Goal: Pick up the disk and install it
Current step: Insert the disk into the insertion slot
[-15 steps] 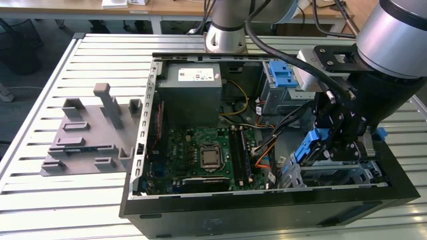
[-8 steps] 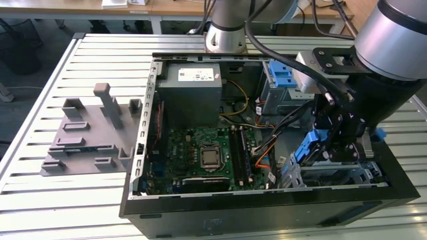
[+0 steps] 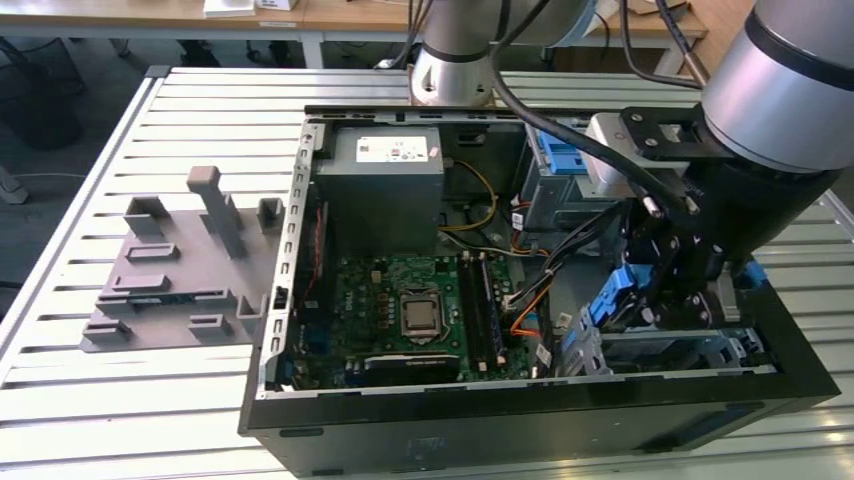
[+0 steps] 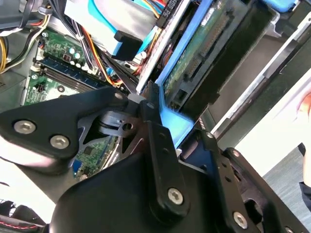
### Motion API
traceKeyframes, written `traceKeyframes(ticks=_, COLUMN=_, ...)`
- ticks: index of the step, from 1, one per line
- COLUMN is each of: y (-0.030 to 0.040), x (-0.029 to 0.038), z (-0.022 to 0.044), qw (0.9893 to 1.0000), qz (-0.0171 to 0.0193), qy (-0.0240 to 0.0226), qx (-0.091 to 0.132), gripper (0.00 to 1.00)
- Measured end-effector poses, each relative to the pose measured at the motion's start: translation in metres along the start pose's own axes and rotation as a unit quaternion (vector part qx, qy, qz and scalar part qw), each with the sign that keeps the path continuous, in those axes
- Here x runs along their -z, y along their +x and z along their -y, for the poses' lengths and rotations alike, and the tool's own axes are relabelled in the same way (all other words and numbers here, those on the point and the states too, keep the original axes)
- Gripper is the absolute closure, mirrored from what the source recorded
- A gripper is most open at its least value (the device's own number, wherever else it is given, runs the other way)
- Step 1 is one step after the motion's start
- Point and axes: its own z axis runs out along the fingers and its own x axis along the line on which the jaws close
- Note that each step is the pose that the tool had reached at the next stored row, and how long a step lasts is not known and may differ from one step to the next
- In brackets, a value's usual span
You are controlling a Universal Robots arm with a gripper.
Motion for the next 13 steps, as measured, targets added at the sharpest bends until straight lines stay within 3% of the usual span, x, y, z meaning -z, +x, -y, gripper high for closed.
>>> traceKeyframes(ticks=3, y=0.0, x=-0.0002, z=0.0, qw=1.0, qz=0.0001, qy=0.0, qx=0.0, gripper=0.57)
traceKeyframes(ticks=4, y=0.0, x=-0.0002, z=0.0, qw=1.0, qz=0.0001, qy=0.0, qx=0.0, gripper=0.5)
traceKeyframes(ticks=9, y=0.0, x=-0.0003, z=0.0, qw=1.0, qz=0.0002, qy=0.0, qx=0.0, gripper=0.5)
traceKeyframes(ticks=13, y=0.0, x=-0.0003, z=0.0, qw=1.0, qz=0.0002, qy=0.0, qx=0.0, gripper=0.64)
